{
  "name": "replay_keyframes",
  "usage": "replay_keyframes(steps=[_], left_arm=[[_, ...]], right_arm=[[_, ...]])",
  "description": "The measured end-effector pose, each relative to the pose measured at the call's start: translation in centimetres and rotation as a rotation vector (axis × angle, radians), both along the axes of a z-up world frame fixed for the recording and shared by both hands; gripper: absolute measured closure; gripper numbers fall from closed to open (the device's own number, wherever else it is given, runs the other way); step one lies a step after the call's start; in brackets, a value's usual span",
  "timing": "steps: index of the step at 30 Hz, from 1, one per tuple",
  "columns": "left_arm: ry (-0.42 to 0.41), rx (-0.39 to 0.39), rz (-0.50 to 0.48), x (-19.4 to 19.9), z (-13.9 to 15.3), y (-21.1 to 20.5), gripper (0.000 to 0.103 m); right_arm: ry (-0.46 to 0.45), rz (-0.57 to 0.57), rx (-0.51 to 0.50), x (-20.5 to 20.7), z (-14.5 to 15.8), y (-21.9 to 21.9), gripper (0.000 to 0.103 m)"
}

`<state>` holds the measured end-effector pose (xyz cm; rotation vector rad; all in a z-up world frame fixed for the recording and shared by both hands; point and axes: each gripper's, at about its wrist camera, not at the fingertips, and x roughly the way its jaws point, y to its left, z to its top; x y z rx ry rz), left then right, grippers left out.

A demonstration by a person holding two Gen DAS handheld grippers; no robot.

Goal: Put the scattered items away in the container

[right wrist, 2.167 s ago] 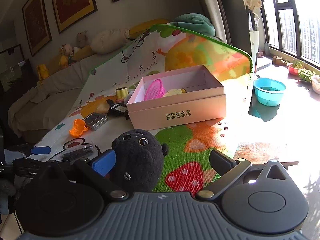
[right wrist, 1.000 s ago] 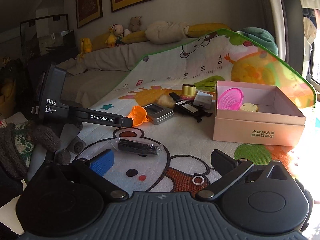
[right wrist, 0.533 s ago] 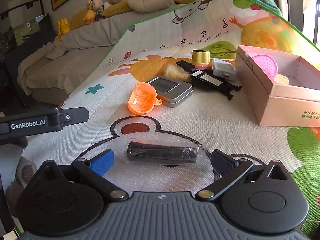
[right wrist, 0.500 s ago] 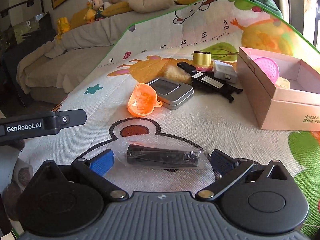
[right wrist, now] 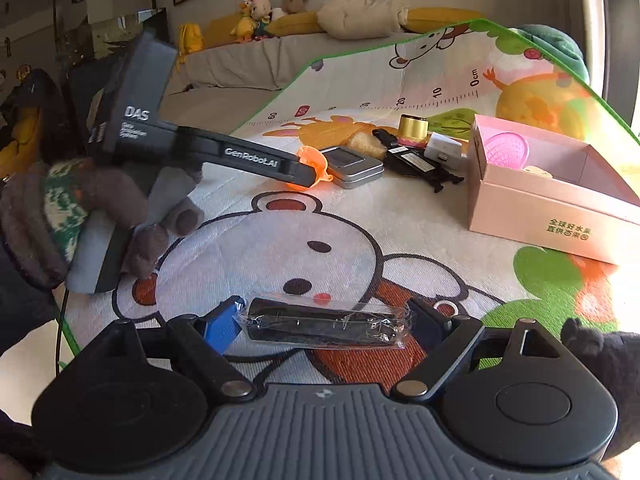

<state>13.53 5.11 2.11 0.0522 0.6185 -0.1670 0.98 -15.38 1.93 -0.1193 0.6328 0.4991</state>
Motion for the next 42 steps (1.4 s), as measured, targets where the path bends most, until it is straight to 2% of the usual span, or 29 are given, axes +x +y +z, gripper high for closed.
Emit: replay_keyframes(steps=[3,5,7,13,18,21,24,28,33,35,37,40,42], left_arm=[[0.013,0.035,-0.003,1.6,-0.7,-1.1,0.001],[0.017,0.041,-0.004,2.1,-0.7,-1.3,0.005],[0.026,0.055,-0.012,2.3,-0.8,-1.5,0.037],[0.041,0.073,-0.022,2.3,-1.0,-1.7,0.045],[0.066,0.081,-0.127,-0.6,-0.4,-2.7,0.045],[0.086,0.061,-0.236,-4.2,0.1,-3.3,0.045],[0.097,0.093,-0.307,-7.4,0.0,-3.5,0.043],[0.088,0.171,-0.269,-9.2,-0.2,-2.2,0.019],[0.077,0.222,-0.124,-9.1,0.0,0.9,0.01],[0.073,0.226,-0.072,-9.2,0.2,1.9,0.009],[0.074,0.178,-0.055,-9.5,0.5,2.9,0.007],[0.076,0.048,-0.091,-10.3,1.0,3.8,0.005],[0.071,0.018,-0.121,-10.6,1.0,3.7,0.003]], right_arm=[[-0.008,-0.017,0.002,-0.8,-0.8,-1.0,0.016],[-0.004,-0.029,0.011,-0.7,-1.4,-1.5,0.015],[0.0,-0.036,0.032,-0.6,-1.8,-2.0,0.015],[-0.017,-0.018,0.055,-1.0,-1.8,-2.3,0.013],[-0.013,-0.023,0.068,-0.9,-1.8,-2.5,0.012],[-0.015,-0.024,0.062,-1.1,-1.8,-2.5,0.011],[-0.016,-0.023,0.054,-1.1,-1.8,-2.3,0.009],[-0.015,-0.022,0.046,-1.1,-1.8,-2.2,0.005],[-0.014,-0.028,0.029,-1.1,-1.8,-2.0,0.004],[-0.013,-0.032,0.023,-1.1,-1.8,-1.9,0.003],[-0.011,-0.036,0.017,-1.0,-1.9,-1.9,0.003],[-0.004,-0.044,0.008,-0.9,-1.9,-1.7,0.003],[-0.005,-0.046,0.005,-0.9,-1.8,-1.6,0.003]])
